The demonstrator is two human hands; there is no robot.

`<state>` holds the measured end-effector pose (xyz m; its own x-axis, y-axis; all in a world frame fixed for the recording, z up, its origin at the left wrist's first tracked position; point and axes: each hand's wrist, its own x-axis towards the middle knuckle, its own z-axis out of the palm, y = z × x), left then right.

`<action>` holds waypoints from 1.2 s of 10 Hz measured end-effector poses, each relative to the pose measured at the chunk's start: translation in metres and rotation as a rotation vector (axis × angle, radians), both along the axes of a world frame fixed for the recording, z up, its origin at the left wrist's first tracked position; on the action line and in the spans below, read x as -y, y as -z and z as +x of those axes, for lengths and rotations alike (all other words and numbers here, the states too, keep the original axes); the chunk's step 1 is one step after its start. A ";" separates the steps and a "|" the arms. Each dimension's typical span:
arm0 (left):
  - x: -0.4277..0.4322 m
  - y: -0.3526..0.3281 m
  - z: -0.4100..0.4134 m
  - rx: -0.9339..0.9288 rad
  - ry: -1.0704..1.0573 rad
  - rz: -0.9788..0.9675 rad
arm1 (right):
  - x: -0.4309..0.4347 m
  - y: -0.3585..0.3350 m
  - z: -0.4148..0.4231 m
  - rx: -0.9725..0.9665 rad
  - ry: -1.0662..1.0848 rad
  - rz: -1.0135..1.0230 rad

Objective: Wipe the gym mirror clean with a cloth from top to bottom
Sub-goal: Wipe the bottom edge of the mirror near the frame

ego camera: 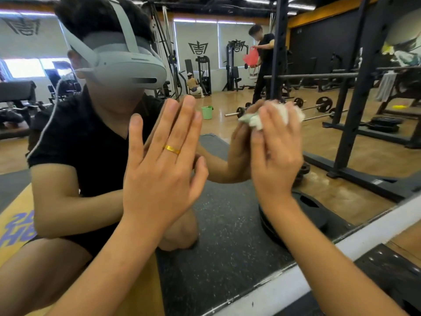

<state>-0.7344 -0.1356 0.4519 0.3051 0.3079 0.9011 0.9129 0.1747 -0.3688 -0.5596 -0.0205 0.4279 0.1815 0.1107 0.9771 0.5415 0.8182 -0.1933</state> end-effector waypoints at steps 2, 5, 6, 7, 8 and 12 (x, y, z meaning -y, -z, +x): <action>0.000 0.000 0.001 -0.006 -0.004 0.012 | -0.006 0.005 0.019 0.235 -0.006 0.100; -0.001 -0.001 0.000 -0.006 0.006 0.022 | -0.011 0.005 0.006 0.178 -0.056 0.099; -0.001 0.000 0.000 -0.004 0.008 0.018 | -0.010 0.006 0.005 0.175 -0.069 0.098; -0.001 0.000 0.000 -0.002 -0.001 0.016 | -0.012 0.007 0.007 0.189 -0.065 0.098; -0.002 0.000 0.001 -0.006 -0.002 0.019 | -0.013 0.005 0.009 0.194 -0.065 0.104; -0.002 0.000 0.002 -0.006 0.005 0.031 | -0.031 -0.012 0.027 -0.215 -0.046 -0.108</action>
<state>-0.7320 -0.1334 0.4520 0.3119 0.2783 0.9085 0.9117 0.1815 -0.3686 -0.5329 0.0110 0.4401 0.3769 0.2252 0.8985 0.4409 0.8094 -0.3878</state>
